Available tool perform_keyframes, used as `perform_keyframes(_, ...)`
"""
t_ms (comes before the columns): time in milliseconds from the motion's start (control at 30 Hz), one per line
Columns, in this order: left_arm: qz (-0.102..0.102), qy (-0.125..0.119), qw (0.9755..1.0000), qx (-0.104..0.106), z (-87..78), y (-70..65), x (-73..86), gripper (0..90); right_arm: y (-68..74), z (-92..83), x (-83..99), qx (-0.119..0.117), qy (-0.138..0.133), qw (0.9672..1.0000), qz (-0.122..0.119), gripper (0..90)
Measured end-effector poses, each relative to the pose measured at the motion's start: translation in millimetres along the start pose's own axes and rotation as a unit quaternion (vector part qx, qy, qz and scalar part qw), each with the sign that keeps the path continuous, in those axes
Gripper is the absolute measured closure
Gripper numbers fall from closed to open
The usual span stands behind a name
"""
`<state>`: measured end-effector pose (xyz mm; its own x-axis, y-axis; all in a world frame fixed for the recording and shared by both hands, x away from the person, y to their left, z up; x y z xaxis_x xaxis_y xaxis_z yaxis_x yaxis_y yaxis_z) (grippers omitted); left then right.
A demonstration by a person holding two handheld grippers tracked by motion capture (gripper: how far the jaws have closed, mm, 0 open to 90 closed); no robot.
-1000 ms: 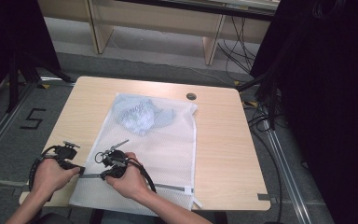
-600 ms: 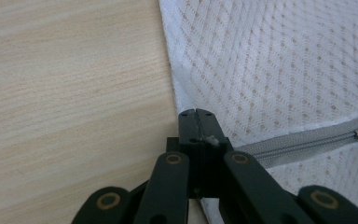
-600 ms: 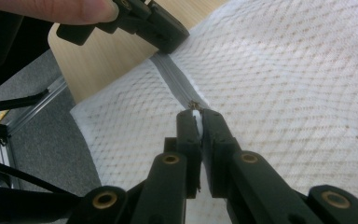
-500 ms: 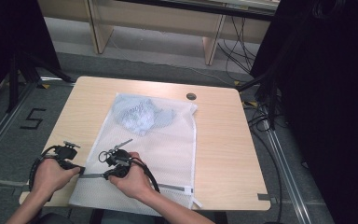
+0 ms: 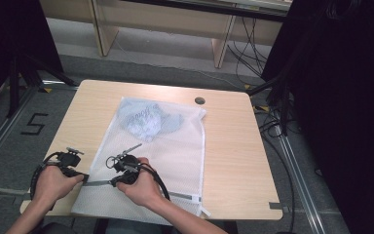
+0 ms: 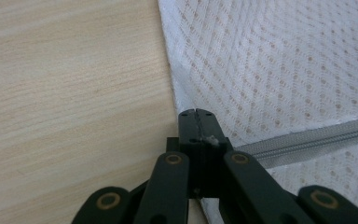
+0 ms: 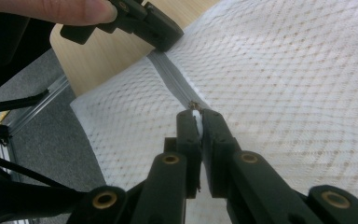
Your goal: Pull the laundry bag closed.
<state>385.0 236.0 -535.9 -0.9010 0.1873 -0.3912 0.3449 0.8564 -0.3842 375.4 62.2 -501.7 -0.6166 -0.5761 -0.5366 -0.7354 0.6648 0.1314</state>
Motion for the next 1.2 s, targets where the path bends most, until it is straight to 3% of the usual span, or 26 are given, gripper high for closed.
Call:
perform_keyframes(100,0.002,0.003,1.0000,0.000,-0.3,0.3,0.1,89.8,0.8,-3.1,1.4,-0.003,0.009,0.9998,0.017,87.1)
perform_keyframes(533,0.002,0.004,1.0000,0.001,-0.5,0.8,-0.1,89.8,-3.7,-5.9,4.0,-0.002,0.011,0.9998,0.014,87.1)
perform_keyframes(667,0.003,0.004,1.0000,0.005,-1.2,2.0,0.1,89.7,-3.4,-8.6,4.0,-0.006,0.015,0.9996,0.025,87.1)
perform_keyframes(800,0.003,0.004,1.0000,0.003,-0.8,1.3,0.0,89.8,-6.1,-8.8,4.2,-0.003,0.010,0.9998,0.018,87.1)
perform_keyframes(1200,0.003,0.007,1.0000,0.002,-0.9,1.2,-0.1,89.8,-9.0,-14.0,7.8,0.000,0.015,0.9995,0.029,87.1)
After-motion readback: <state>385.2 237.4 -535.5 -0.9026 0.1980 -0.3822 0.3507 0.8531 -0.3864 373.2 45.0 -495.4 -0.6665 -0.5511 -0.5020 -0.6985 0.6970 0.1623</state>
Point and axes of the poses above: each handheld gripper's, and its own axes: z roughly forward along the jaws, x roughly out of its underside, y roughly to its left, the point moved 5 cm from there along z, roughly forward along the jaws, and after that the axes turned 13 degrees about x, right-handed, at the moved point
